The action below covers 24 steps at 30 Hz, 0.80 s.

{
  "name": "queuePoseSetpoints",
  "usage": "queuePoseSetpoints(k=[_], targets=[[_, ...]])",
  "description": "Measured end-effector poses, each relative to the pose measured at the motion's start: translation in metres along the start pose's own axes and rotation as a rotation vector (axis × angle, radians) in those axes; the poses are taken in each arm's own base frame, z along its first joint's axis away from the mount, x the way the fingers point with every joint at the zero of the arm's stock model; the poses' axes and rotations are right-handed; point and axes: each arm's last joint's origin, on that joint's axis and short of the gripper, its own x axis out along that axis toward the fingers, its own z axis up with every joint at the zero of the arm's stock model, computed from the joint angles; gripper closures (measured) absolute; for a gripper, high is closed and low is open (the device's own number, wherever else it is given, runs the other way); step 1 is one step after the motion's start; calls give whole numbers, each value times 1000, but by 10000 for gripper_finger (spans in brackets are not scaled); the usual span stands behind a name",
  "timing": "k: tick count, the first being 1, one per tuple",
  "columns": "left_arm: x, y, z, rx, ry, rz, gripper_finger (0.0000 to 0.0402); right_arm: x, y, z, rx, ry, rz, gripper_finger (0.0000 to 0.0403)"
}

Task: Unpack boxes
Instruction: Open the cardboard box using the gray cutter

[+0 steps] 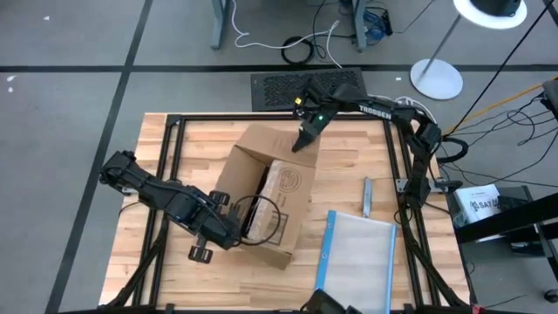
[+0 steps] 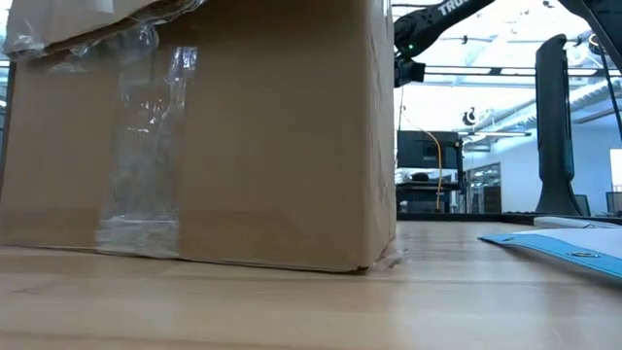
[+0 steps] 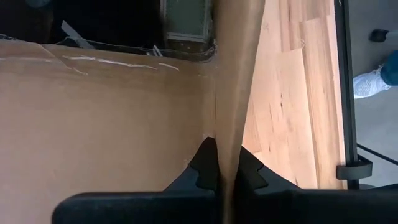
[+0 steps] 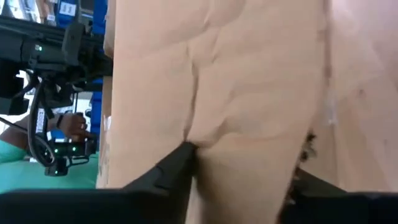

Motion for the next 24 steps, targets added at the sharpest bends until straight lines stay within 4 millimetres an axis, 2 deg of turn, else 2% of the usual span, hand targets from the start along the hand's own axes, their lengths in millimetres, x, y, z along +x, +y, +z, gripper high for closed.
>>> queuePoseSetpoints(k=[9,18,24], targets=[[0,1,0,-4,3,-1,392,-17,-11,1,-3,-42,-57,223],[0,2,0,-19,7,0,392,-31,-18,2,14,-74,-73,204],[1,1,0,-27,12,-7,392,-49,-23,0,30,-125,-167,202]])
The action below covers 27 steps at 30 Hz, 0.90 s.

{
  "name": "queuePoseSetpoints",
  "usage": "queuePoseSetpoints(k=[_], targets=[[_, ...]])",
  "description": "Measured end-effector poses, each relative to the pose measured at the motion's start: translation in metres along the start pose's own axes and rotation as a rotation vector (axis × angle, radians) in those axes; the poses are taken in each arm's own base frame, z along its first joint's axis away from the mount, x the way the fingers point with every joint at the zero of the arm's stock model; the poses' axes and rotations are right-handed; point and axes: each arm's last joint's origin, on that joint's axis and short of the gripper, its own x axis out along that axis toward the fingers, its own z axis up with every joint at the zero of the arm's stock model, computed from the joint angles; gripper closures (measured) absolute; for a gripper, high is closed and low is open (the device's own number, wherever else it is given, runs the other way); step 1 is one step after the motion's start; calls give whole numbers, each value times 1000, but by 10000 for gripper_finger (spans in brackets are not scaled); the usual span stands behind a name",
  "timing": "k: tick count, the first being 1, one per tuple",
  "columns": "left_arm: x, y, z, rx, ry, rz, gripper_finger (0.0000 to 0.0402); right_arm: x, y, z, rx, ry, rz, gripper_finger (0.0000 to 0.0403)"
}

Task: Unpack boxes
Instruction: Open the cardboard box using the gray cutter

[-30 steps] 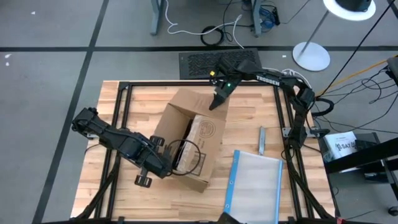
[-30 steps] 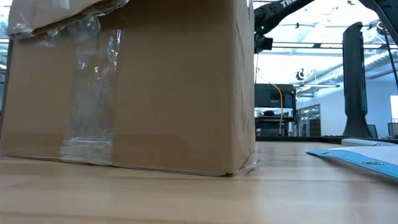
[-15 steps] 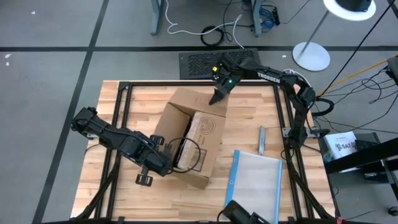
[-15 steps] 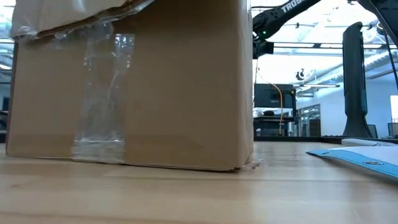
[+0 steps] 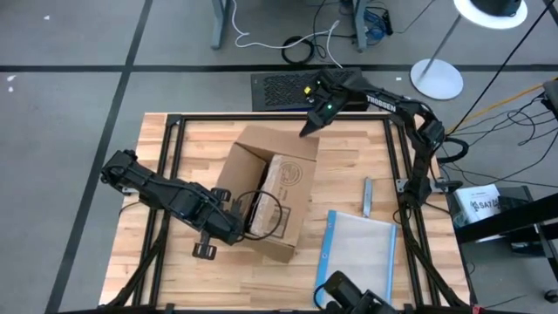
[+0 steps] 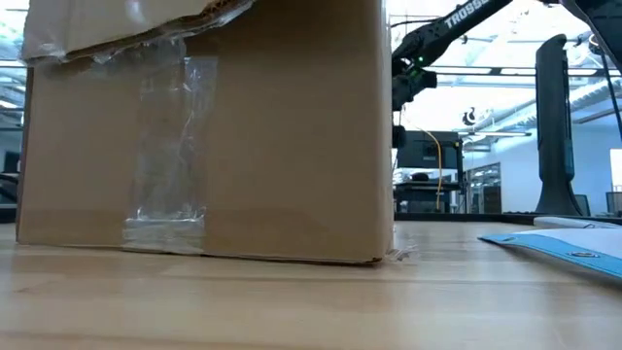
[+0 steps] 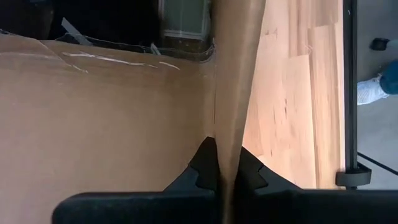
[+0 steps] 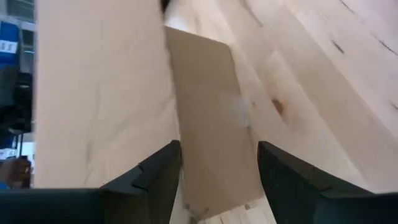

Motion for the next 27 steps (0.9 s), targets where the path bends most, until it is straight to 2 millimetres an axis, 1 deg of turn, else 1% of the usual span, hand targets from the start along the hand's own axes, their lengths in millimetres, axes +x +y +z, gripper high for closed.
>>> queuePoseSetpoints(k=[3,6,8,13,15,17,19,21,23,27], targets=[[0,1,0,-4,2,-2,392,-8,1,-2,10,-10,-20,202],[0,1,1,-14,0,-9,392,-7,2,-5,7,11,-61,203],[0,3,2,-24,-2,-13,392,2,9,-8,-21,40,-80,207],[1,4,1,-32,10,-29,392,35,32,-15,-119,100,-151,223],[1,4,2,-32,11,-32,392,46,39,-18,-149,114,-227,231],[1,4,2,-26,9,-28,392,50,40,-22,-155,127,-318,242],[1,5,2,-29,3,-17,392,49,39,-25,-136,147,-363,256],[1,5,3,-38,-6,0,392,48,38,-26,-115,158,-374,268],[1,6,3,-40,-13,14,392,51,41,-27,-105,159,-380,279],[1,6,3,-43,-17,28,392,66,52,-33,-135,178,-401,293]])
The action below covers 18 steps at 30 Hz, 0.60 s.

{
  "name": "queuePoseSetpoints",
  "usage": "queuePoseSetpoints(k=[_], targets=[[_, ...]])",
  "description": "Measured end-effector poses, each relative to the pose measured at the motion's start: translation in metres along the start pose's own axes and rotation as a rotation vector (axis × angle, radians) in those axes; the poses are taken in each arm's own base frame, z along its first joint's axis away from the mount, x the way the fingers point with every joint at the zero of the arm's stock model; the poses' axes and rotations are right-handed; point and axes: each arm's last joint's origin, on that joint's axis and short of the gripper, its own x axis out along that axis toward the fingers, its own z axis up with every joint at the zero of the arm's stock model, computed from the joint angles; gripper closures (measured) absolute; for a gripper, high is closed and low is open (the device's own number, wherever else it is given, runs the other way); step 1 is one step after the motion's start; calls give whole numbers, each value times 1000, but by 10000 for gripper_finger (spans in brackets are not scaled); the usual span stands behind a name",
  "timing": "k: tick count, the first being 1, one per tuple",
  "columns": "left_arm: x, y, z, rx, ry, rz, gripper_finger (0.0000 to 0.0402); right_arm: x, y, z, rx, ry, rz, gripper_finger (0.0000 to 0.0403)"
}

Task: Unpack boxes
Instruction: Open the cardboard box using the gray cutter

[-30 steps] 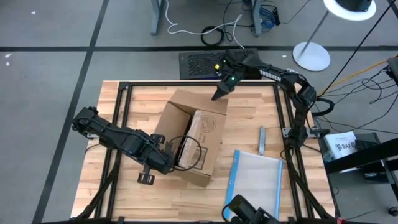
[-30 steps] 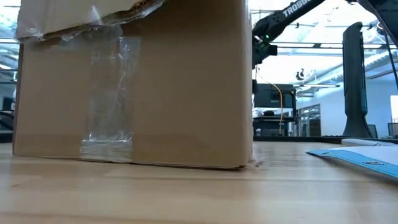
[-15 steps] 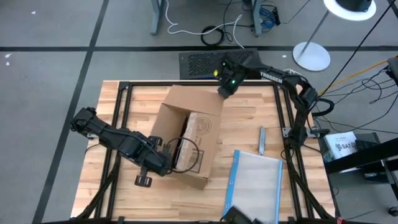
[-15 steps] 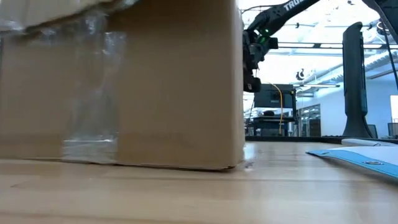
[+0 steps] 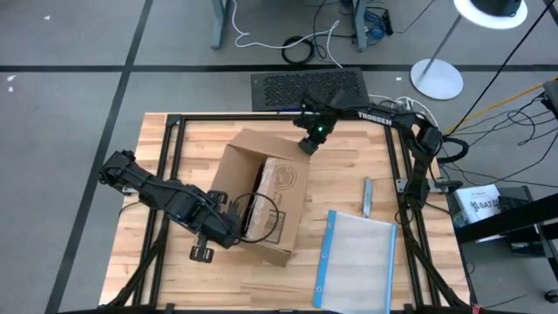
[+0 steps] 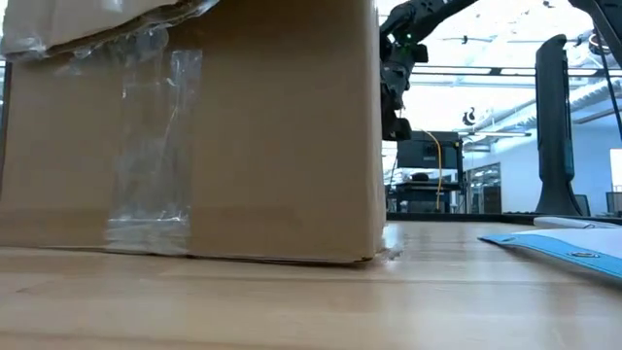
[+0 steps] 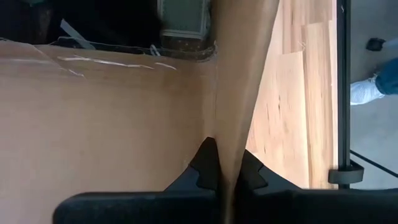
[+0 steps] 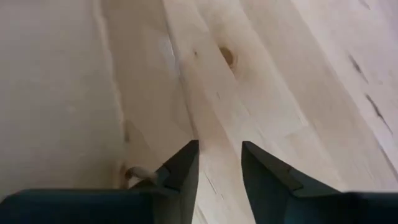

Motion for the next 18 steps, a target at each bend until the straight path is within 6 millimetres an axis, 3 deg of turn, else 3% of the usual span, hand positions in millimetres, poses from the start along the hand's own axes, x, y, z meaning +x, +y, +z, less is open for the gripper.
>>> queuePoseSetpoints(k=[6,11,15,18], targets=[[0,2,1,1,-14,45,393,16,31,-7,-87,43,-38,303],[0,2,1,5,-24,57,393,17,37,-19,-69,125,-111,304],[0,3,1,1,-20,58,393,6,25,-34,-6,257,-267,305],[0,3,1,-18,-22,70,394,-22,20,-44,42,243,-348,305]])
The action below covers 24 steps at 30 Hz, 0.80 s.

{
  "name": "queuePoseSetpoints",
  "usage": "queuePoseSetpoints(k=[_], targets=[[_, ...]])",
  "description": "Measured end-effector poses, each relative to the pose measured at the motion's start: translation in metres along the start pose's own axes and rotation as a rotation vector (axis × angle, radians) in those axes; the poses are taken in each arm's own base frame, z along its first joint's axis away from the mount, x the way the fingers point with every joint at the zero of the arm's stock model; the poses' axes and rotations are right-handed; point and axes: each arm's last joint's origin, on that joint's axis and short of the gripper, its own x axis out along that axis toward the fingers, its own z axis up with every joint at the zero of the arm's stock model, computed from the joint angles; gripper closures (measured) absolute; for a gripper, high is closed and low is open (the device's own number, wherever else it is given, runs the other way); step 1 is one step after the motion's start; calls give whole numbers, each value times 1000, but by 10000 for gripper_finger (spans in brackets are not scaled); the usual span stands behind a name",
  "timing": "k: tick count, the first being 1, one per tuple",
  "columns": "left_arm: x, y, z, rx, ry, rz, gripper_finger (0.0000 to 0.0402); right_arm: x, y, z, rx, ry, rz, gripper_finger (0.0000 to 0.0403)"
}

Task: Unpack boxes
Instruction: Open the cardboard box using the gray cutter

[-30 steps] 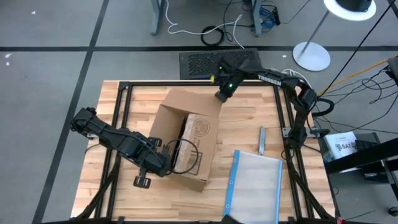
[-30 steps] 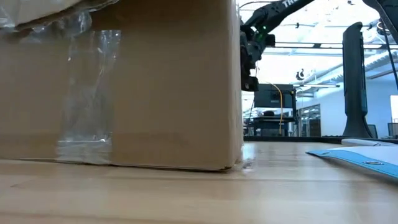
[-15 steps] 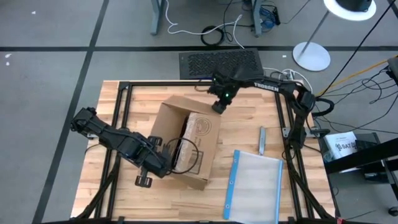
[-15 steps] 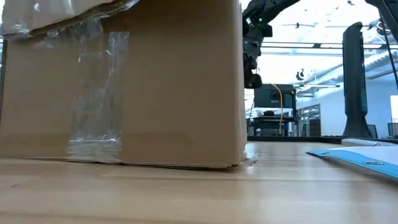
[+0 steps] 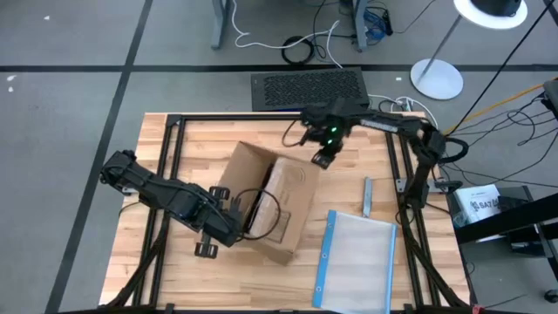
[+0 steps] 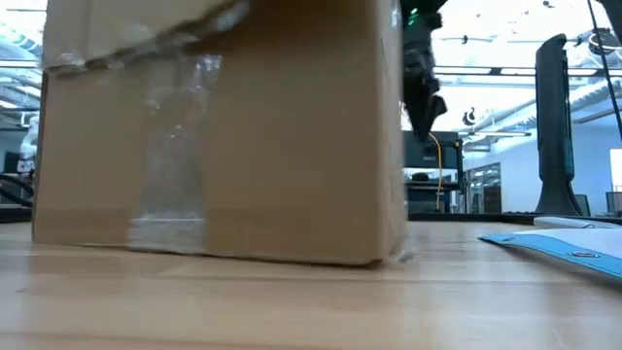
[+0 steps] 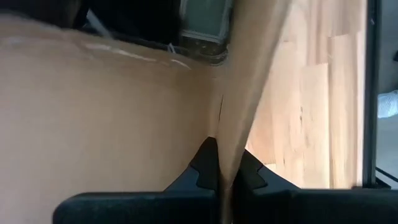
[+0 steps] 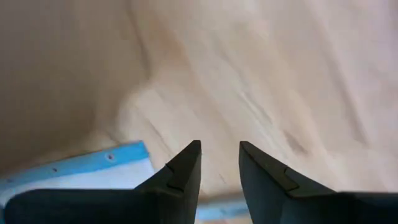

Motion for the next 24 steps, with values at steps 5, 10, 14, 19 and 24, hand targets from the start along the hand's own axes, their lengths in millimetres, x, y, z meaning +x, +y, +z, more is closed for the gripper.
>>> queuePoseSetpoints(k=[5,10,14,19,24], targets=[[-1,2,0,-16,-10,40,394,-39,-24,-29,156,-74,-87,305],[-1,2,0,-6,-11,48,394,-83,-29,-68,251,-257,10,305],[0,1,2,2,-33,36,394,-114,-6,-91,164,-486,224,305],[0,-1,6,25,-69,14,394,-151,41,-109,-94,-840,421,305],[0,-1,6,72,-68,14,394,-171,86,-101,-358,-1046,677,304]])
